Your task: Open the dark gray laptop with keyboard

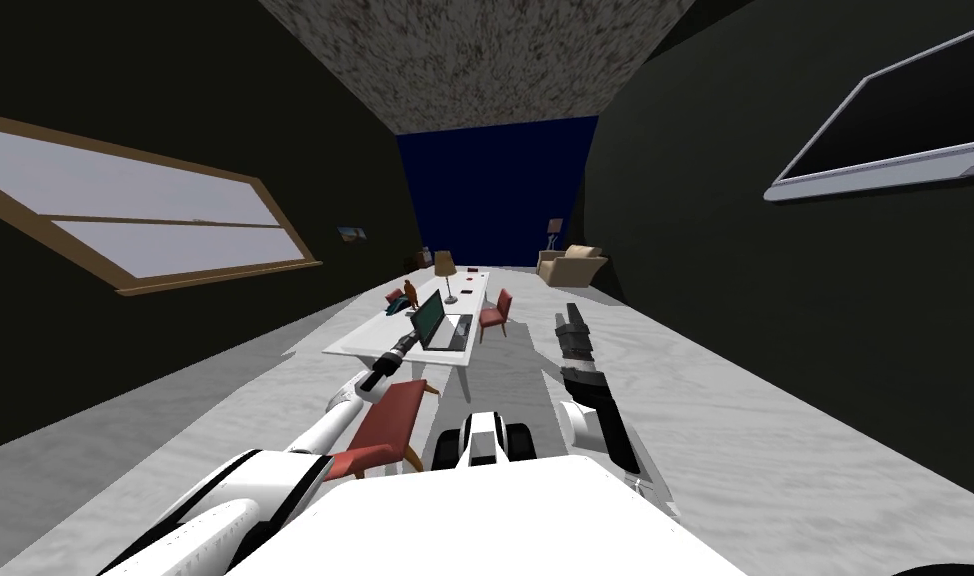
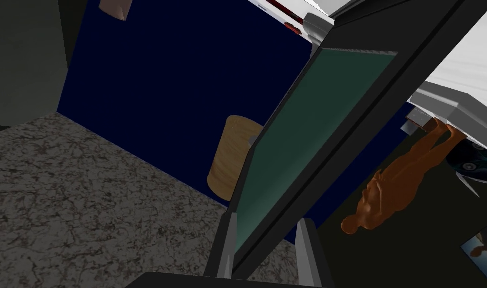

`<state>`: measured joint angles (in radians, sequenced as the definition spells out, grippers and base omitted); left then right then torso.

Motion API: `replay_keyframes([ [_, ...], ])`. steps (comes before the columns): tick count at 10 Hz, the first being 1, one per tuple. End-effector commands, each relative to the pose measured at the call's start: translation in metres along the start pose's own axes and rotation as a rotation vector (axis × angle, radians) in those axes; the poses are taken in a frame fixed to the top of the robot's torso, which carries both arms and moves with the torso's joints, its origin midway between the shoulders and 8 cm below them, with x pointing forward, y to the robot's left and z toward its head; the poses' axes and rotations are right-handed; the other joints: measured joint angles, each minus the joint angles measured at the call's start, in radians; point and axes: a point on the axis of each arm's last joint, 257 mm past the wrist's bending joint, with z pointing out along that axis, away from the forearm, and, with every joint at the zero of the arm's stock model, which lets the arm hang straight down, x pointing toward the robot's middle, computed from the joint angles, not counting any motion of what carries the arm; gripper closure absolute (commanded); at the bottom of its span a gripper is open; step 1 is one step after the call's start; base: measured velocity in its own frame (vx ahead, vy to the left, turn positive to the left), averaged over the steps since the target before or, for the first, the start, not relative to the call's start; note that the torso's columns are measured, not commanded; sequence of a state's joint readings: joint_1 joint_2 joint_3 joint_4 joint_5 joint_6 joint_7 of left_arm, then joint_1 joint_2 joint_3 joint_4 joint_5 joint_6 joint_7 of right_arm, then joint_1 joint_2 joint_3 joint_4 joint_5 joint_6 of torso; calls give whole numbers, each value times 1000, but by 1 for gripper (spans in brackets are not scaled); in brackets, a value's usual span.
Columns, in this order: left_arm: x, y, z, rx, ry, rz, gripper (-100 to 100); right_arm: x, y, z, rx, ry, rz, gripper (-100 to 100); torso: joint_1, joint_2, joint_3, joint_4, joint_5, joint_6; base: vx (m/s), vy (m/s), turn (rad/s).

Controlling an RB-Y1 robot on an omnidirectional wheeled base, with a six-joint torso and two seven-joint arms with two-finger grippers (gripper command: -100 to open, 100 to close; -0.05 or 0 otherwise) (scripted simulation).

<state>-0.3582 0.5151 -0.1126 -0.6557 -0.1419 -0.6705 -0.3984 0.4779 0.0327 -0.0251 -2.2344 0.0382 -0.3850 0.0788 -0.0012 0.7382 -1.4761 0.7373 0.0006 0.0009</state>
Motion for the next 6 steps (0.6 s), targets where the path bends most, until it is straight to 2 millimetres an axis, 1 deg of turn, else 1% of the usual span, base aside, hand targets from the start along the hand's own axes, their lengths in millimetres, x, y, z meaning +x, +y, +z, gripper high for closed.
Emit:
replay_keyframes([
  [1, 1, 4, 5, -6, 10, 20, 100, 0, 0, 0, 0, 0, 0, 0, 0, 1, 1, 2, -1, 0, -7, -23, -23],
  [2, 3, 8, 3, -16, 16, 19, 100, 0, 0, 0, 0, 0, 0, 0, 2, 0, 0, 1, 0, 0, 5, -1, -16],
  [3, -5, -6, 17, 23, 8, 63, 100, 0, 0, 0, 0, 0, 0, 0, 4, -2, -1, -1, 1, -1, -18, -31, 93],
  [4, -7, -6, 19, 21, 7, 64, 100, 0, 0, 0, 0, 0, 0, 0, 2, 0, 0, 1, 0, -1, -28, -46, 57],
  [5, -1, 5, 13, -6, 22, 61, 100, 0, 0, 0, 0, 0, 0, 0, -1, 1, 1, 2, -1, 0, -10, -25, -19],
  [6, -10, -10, 27, 37, 12, 106, 100, 0, 0, 0, 0, 0, 0, 0, 1, 1, 1, 1, -1, -1, -26, -47, 99],
])
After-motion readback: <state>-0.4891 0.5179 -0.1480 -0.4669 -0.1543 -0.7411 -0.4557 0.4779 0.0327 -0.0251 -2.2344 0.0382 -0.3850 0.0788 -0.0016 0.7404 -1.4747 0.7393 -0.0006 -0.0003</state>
